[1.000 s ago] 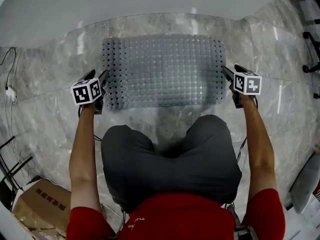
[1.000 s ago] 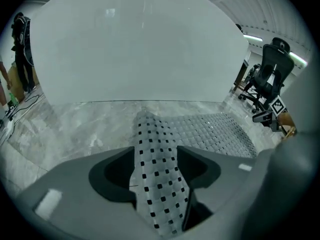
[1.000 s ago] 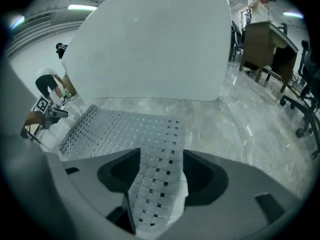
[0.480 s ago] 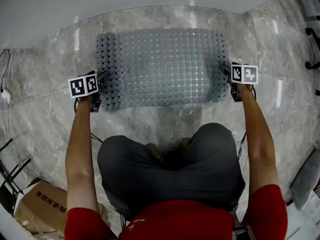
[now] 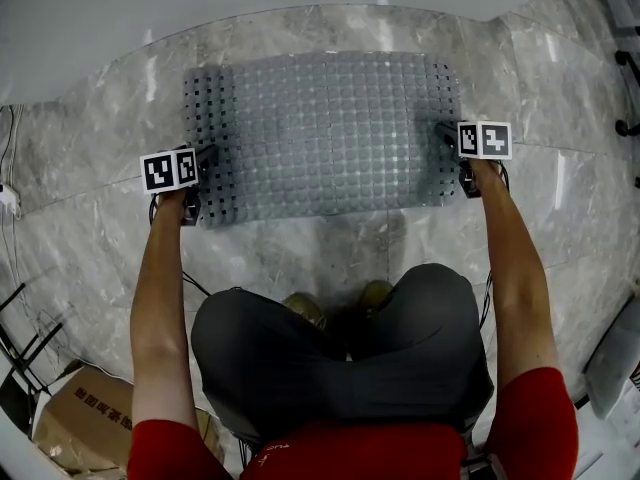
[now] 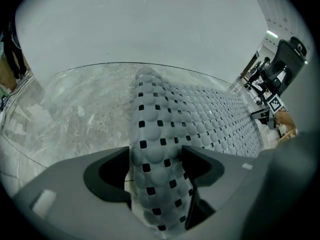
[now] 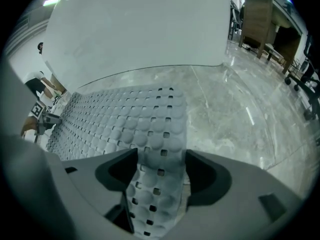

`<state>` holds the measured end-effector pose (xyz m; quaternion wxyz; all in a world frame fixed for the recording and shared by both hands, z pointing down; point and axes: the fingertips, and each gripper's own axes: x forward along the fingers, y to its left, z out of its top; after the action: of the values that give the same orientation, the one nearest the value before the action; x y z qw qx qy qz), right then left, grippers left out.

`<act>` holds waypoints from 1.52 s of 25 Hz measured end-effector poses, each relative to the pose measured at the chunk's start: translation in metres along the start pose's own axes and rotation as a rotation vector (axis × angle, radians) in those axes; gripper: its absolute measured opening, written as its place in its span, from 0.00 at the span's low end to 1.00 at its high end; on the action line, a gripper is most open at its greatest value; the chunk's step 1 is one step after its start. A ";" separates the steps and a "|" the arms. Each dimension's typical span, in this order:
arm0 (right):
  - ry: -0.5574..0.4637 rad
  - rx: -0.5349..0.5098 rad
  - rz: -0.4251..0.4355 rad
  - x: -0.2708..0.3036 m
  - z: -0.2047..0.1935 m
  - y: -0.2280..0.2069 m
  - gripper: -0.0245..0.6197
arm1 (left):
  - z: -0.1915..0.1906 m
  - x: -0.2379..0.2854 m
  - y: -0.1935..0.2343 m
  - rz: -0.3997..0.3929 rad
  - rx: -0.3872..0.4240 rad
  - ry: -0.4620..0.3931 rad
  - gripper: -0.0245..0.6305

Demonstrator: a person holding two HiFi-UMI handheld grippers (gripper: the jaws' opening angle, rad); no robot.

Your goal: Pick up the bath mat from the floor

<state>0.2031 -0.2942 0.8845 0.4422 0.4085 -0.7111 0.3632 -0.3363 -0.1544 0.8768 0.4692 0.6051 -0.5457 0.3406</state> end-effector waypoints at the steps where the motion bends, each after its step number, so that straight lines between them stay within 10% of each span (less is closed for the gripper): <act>1: 0.003 0.000 0.004 0.000 0.000 0.000 0.46 | -0.001 0.002 0.001 0.004 -0.010 0.002 0.51; 10: -0.014 -0.010 0.006 -0.002 0.001 0.004 0.44 | -0.002 0.004 0.004 0.079 0.011 -0.009 0.51; 19: -0.053 0.000 0.047 -0.005 0.004 0.027 0.13 | 0.001 0.001 -0.009 0.033 0.046 -0.024 0.36; 38: -0.342 -0.042 0.206 -0.100 0.037 0.092 0.09 | 0.020 -0.056 -0.058 -0.118 0.112 -0.224 0.12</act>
<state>0.1350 -0.2634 0.7653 0.2841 0.3797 -0.8214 0.3170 -0.2912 -0.1561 0.8074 0.3899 0.6955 -0.5384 0.2727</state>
